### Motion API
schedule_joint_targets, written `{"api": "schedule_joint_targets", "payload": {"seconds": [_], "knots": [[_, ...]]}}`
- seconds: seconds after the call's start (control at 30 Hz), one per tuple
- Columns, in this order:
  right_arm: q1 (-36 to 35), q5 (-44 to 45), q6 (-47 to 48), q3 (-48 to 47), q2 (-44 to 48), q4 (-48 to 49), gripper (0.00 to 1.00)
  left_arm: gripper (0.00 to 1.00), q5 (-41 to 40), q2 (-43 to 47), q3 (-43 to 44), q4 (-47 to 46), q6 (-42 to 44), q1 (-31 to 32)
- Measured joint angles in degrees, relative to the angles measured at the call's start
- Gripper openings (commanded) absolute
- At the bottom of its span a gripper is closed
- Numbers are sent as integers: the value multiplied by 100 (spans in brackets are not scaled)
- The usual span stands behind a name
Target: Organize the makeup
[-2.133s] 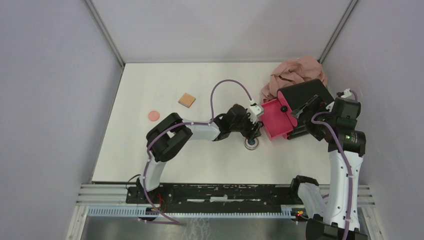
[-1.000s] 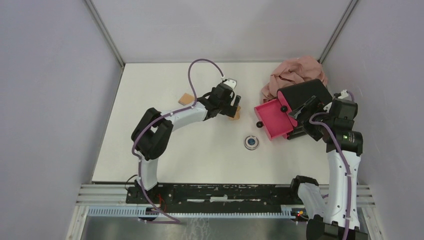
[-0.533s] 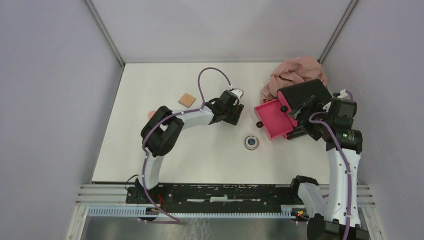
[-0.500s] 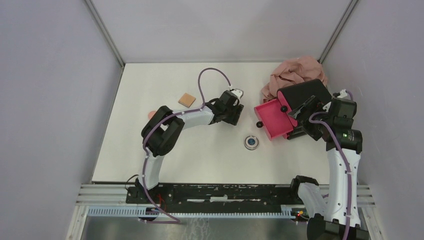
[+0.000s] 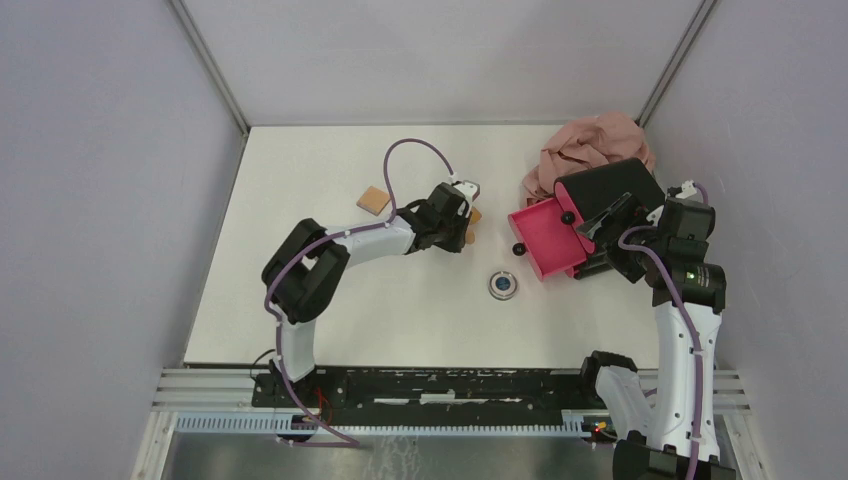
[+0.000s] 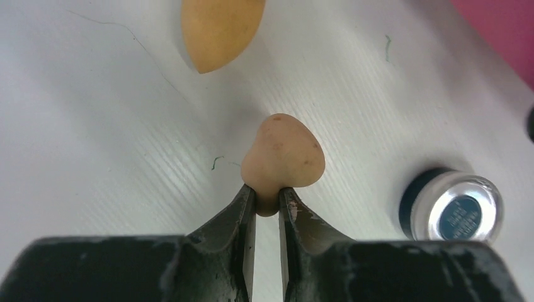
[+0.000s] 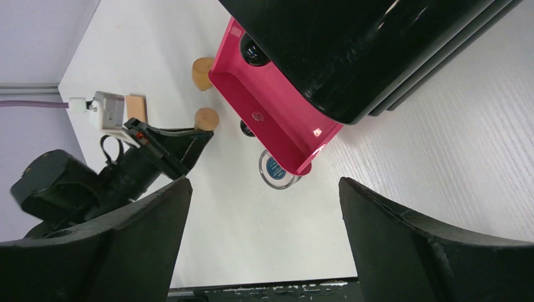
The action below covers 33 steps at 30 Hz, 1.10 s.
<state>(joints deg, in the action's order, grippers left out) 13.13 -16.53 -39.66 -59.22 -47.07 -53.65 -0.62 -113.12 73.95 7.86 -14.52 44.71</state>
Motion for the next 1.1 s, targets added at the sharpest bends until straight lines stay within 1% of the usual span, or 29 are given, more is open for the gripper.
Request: {"api": "schedule_joint_targets", "payload": {"seconds": [0.2,0.3,0.43,0.57,0.6,0.63,0.67,0.7,0.8,0.87,0.97,1.07,1.1], "knots": [[0,-2,-17,0,0,4,94,21,452,750,-57,195,0,24],[0,-7,-24,0,-2,7,94,21,581,984,81,199,0,162],[0,-4,-50,0,0,4,94,21,713,743,796,240,-2,459],[0,13,-50,0,24,-2,94,23,892,35,1928,236,-13,686],[0,26,-48,-2,33,-15,94,25,944,-129,2131,234,-20,721],[0,39,-44,-17,37,-46,94,30,994,-280,2286,236,-24,750],[0,59,-39,-37,39,-76,94,38,1021,-393,2387,243,-26,767],[0,72,-35,-66,44,-109,94,49,1038,-509,2465,256,-37,778],[0,120,-33,-98,92,-131,95,68,1099,-756,2658,396,-79,782],[0,136,-33,-98,111,-144,94,73,1115,-868,2780,498,-79,780],[0,136,-35,-98,85,-149,94,73,1056,-885,2855,667,-68,780],[0,136,-35,-98,52,-149,94,72,817,-828,2861,732,-2,774],[0,136,-35,-98,50,-149,94,74,721,-798,2861,778,4,756]]}}
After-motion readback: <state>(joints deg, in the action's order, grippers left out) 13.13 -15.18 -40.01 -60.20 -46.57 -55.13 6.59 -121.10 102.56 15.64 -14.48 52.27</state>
